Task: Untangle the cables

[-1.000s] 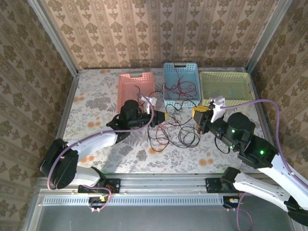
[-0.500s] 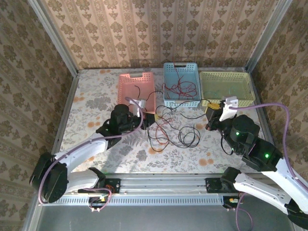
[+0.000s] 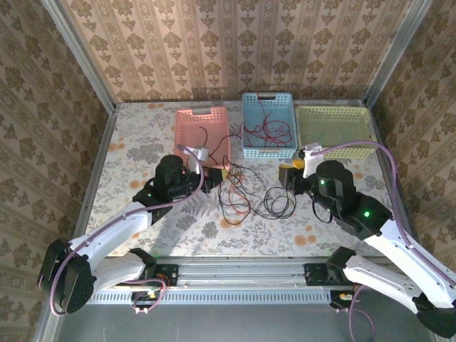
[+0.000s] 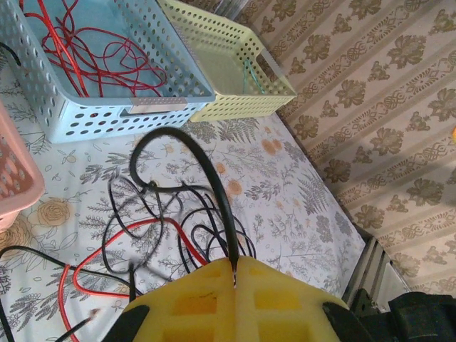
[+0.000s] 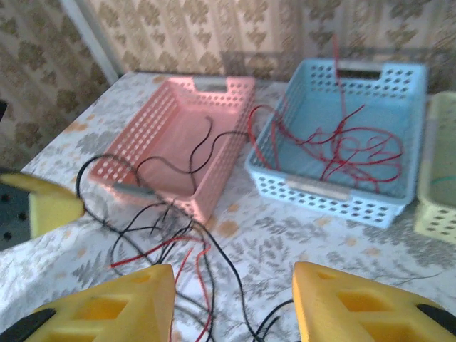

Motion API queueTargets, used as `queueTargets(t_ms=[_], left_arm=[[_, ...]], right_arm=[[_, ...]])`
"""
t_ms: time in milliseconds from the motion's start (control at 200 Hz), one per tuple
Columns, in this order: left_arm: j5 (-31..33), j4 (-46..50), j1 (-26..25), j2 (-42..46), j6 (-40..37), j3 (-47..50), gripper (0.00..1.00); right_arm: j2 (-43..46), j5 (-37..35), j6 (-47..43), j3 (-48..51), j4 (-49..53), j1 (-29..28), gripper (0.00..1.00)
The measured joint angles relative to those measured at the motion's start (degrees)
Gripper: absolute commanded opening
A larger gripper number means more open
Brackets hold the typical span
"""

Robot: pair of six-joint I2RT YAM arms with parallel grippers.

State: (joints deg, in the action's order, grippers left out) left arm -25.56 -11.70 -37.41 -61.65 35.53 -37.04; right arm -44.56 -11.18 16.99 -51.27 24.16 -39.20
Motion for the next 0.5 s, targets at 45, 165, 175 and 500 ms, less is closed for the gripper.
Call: queueTargets(t_ms=[45, 165, 175, 500], left_arm=[[-0.17, -0.02, 0.00, 0.00, -0.22, 0.00, 0.00], [-0.57, -0.02, 0.00, 0.02, -0.57, 0.00, 0.00], [-0.61, -0.02, 0.00, 0.02, -0.61, 0.00, 0.00], [-1.22, -0.24, -0.11, 0.02, -0.66, 0.00, 0.00]], right_arm=[[-1.09, 1.84, 0.57, 0.02, -0.55, 0.02, 0.48], [-6.05, 8.13, 3.48, -0.04, -4.42, 0.00, 0.49], [-6.67, 8.72, 3.93, -0.04, -4.79, -0.02, 0.49], [-23.17, 17.97, 19.58, 0.00, -17.09, -0.61, 0.54]])
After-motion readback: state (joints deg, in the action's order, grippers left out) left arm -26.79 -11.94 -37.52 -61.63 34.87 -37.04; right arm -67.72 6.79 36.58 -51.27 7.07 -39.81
